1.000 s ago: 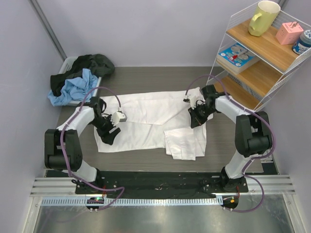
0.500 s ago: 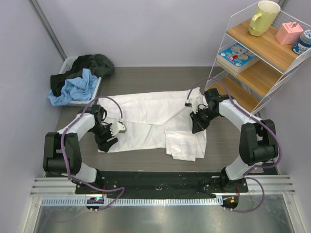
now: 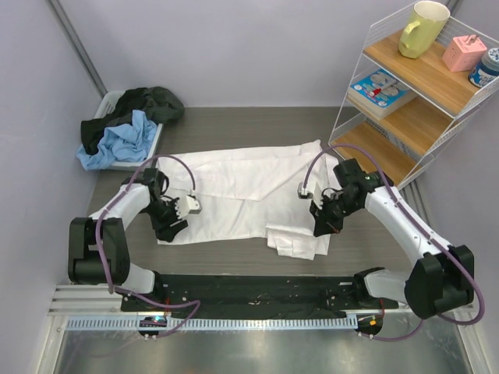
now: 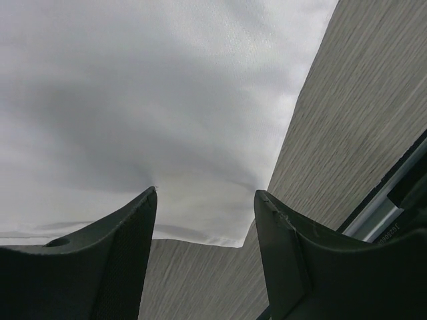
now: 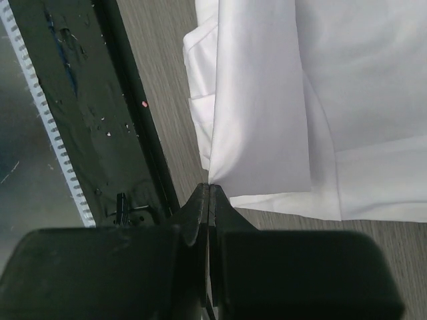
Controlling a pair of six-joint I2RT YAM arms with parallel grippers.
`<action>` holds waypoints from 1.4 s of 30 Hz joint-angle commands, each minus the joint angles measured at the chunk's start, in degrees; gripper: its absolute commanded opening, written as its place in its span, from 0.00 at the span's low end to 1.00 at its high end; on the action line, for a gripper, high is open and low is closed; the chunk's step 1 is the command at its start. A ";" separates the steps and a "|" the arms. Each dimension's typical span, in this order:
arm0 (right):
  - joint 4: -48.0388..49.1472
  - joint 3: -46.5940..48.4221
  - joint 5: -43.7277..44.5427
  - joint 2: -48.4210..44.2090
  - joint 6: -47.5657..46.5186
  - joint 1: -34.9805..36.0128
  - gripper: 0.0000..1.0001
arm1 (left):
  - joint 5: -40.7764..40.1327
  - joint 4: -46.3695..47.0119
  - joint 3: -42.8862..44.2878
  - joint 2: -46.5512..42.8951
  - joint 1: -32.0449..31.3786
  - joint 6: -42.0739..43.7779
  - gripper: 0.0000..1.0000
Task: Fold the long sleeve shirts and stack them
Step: Fold the shirt
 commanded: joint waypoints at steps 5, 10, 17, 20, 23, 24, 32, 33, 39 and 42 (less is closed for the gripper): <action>-0.59 -0.23 -0.89 -9.55 -0.14 1.39 0.01 | 4.63 -3.96 -2.35 -6.92 1.30 8.45 0.60; -1.38 0.39 -1.34 -11.75 0.47 1.48 0.01 | 1.55 -2.56 -5.77 -8.42 1.30 11.62 0.56; -2.08 1.44 -1.60 -13.25 1.35 1.56 0.01 | -1.35 1.12 -9.55 -10.44 1.30 13.38 0.47; -2.00 2.49 -1.60 -13.78 2.58 1.56 0.01 | -1.79 2.54 -10.35 -10.88 1.30 13.56 0.34; -0.85 4.25 -0.90 -13.86 4.51 1.56 0.01 | -1.09 1.67 -9.21 -10.88 1.30 12.16 0.09; -0.07 5.56 -0.72 -13.69 5.12 1.56 0.01 | -0.83 1.23 -8.42 -10.71 1.30 11.19 0.04; 4.77 16.36 0.24 -9.74 10.14 0.95 0.01 | 5.15 -3.61 1.60 -9.57 1.65 4.51 0.00; 5.30 17.17 0.59 -9.04 10.05 0.95 0.01 | 5.59 -3.96 2.39 -9.30 1.65 4.33 0.00; 8.11 24.19 2.00 -4.47 9.00 0.86 0.01 | 7.09 -2.74 8.28 -6.49 4.90 0.65 0.00; 9.25 28.76 2.44 -1.83 8.30 0.34 0.01 | 7.78 -0.90 11.96 -3.86 6.92 -2.77 0.00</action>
